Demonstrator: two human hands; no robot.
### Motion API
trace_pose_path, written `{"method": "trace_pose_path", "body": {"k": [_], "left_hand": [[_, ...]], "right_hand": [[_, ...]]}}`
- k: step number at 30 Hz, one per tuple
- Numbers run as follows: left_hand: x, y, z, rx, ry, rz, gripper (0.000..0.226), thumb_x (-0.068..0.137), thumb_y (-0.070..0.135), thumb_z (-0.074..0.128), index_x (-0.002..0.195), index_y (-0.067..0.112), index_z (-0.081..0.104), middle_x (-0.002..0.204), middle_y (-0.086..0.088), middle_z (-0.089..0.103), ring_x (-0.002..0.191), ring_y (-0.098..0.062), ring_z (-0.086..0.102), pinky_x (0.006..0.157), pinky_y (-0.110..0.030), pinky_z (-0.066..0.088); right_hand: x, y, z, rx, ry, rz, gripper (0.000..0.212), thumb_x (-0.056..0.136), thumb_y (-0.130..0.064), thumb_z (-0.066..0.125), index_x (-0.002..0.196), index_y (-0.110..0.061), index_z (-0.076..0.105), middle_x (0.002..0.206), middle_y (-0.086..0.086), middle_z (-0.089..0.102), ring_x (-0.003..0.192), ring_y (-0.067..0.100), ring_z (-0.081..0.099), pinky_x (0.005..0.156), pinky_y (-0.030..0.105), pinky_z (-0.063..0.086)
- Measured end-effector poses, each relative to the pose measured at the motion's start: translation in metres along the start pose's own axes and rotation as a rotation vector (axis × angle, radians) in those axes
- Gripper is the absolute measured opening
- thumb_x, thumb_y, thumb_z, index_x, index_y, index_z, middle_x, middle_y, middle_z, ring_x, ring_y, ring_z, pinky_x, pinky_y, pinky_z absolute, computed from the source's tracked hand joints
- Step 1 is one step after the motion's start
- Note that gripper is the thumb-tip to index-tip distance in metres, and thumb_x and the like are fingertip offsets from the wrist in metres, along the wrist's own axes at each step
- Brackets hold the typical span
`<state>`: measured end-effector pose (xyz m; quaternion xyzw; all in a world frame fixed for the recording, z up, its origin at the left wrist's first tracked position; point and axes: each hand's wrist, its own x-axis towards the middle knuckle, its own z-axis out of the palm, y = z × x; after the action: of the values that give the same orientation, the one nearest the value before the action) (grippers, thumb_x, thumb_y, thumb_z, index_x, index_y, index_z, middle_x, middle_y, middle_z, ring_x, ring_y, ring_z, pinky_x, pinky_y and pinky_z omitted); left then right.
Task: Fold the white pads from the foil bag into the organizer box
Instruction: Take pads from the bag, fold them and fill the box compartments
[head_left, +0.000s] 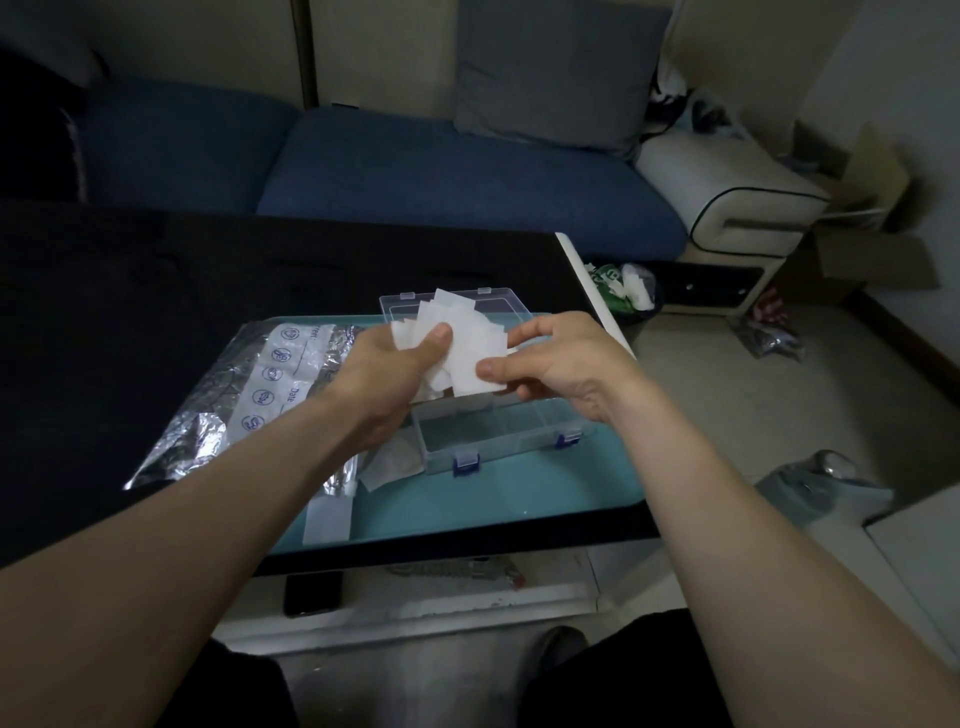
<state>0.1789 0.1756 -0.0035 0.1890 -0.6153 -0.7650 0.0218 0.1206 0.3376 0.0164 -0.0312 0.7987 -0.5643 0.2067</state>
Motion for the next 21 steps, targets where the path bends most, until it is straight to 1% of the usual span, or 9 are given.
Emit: {"method": "trace_pose_path", "body": {"k": [3, 5, 8, 10, 13, 15, 16, 18, 21], "left_hand": [[0.001, -0.001, 0.0, 0.014, 0.013, 0.009, 0.01, 0.097, 0.016, 0.059, 0.098, 0.006, 0.063, 0.104, -0.012, 0.071, 0.093, -0.025, 0.07, 0.083, -0.04, 0.059], [0.003, -0.002, 0.0, 0.026, 0.068, 0.012, 0.009, 0.096, 0.016, 0.06, 0.097, 0.008, 0.063, 0.103, -0.012, 0.071, 0.093, -0.025, 0.071, 0.085, -0.042, 0.058], [0.007, -0.003, -0.003, 0.08, 0.137, 0.037, 0.014, 0.095, 0.019, 0.063, 0.103, 0.007, 0.064, 0.097, -0.01, 0.072, 0.087, -0.025, 0.071, 0.079, -0.042, 0.06], [0.007, -0.003, -0.005, 0.14, 0.155, 0.061, 0.015, 0.094, 0.02, 0.065, 0.104, 0.009, 0.065, 0.096, -0.008, 0.071, 0.082, -0.021, 0.07, 0.073, -0.037, 0.059], [0.007, -0.003, -0.003, 0.141, 0.163, 0.063, 0.014, 0.093, 0.02, 0.067, 0.101, 0.01, 0.065, 0.1, -0.01, 0.072, 0.089, -0.025, 0.07, 0.083, -0.043, 0.059], [0.008, -0.005, 0.0, 0.102, 0.156, 0.072, 0.006, 0.092, 0.017, 0.067, 0.091, 0.014, 0.062, 0.094, -0.006, 0.07, 0.088, -0.023, 0.069, 0.083, -0.04, 0.059], [0.007, -0.005, 0.002, 0.089, 0.146, 0.073, 0.009, 0.092, 0.015, 0.067, 0.086, 0.016, 0.06, 0.089, -0.003, 0.069, 0.082, -0.02, 0.068, 0.078, -0.036, 0.059], [0.006, -0.005, 0.004, 0.091, 0.112, 0.063, 0.012, 0.09, 0.01, 0.068, 0.084, 0.015, 0.059, 0.084, -0.001, 0.067, 0.073, -0.015, 0.065, 0.065, -0.028, 0.057], [0.007, -0.005, 0.002, 0.035, 0.045, 0.002, 0.007, 0.088, 0.003, 0.068, 0.094, 0.003, 0.064, 0.087, -0.011, 0.072, 0.07, -0.02, 0.069, 0.06, -0.031, 0.06]], "right_hand": [[0.001, 0.0, -0.002, 0.01, -0.017, 0.034, 0.042, 0.067, 0.0, 0.09, 0.102, -0.003, 0.066, 0.082, 0.013, 0.076, 0.057, 0.015, 0.069, 0.053, 0.024, 0.053], [0.003, 0.002, -0.007, -0.026, 0.008, 0.036, 0.035, 0.068, 0.002, 0.088, 0.094, -0.006, 0.067, 0.079, 0.012, 0.075, 0.056, 0.015, 0.068, 0.055, 0.026, 0.054], [0.005, 0.006, -0.019, -0.072, 0.004, -0.046, 0.025, 0.074, -0.003, 0.085, 0.093, -0.011, 0.071, 0.081, 0.006, 0.076, 0.064, 0.013, 0.067, 0.06, 0.028, 0.055], [0.005, 0.005, -0.022, -0.026, -0.069, -0.098, 0.019, 0.081, -0.007, 0.081, 0.097, -0.011, 0.073, 0.082, 0.003, 0.075, 0.066, 0.011, 0.066, 0.057, 0.025, 0.053], [0.005, 0.007, -0.011, 0.078, -0.09, -0.085, 0.013, 0.084, -0.009, 0.078, 0.095, -0.006, 0.071, 0.085, 0.008, 0.074, 0.067, 0.014, 0.07, 0.058, 0.023, 0.057], [0.005, 0.009, 0.001, 0.143, -0.063, -0.064, 0.016, 0.084, -0.009, 0.078, 0.096, -0.006, 0.069, 0.087, 0.01, 0.074, 0.069, 0.017, 0.074, 0.058, 0.024, 0.057], [0.006, 0.01, 0.005, 0.128, -0.054, -0.088, 0.018, 0.084, -0.01, 0.079, 0.098, -0.007, 0.068, 0.088, 0.01, 0.074, 0.07, 0.017, 0.074, 0.058, 0.024, 0.057], [0.006, 0.011, 0.008, -0.053, -0.018, -0.223, 0.02, 0.083, -0.012, 0.081, 0.1, -0.01, 0.07, 0.086, 0.005, 0.076, 0.069, 0.011, 0.073, 0.058, 0.022, 0.054], [0.005, 0.007, 0.007, -0.304, 0.023, -0.425, 0.015, 0.081, -0.016, 0.083, 0.089, -0.023, 0.073, 0.076, -0.008, 0.074, 0.069, 0.005, 0.071, 0.063, 0.019, 0.053]]}}
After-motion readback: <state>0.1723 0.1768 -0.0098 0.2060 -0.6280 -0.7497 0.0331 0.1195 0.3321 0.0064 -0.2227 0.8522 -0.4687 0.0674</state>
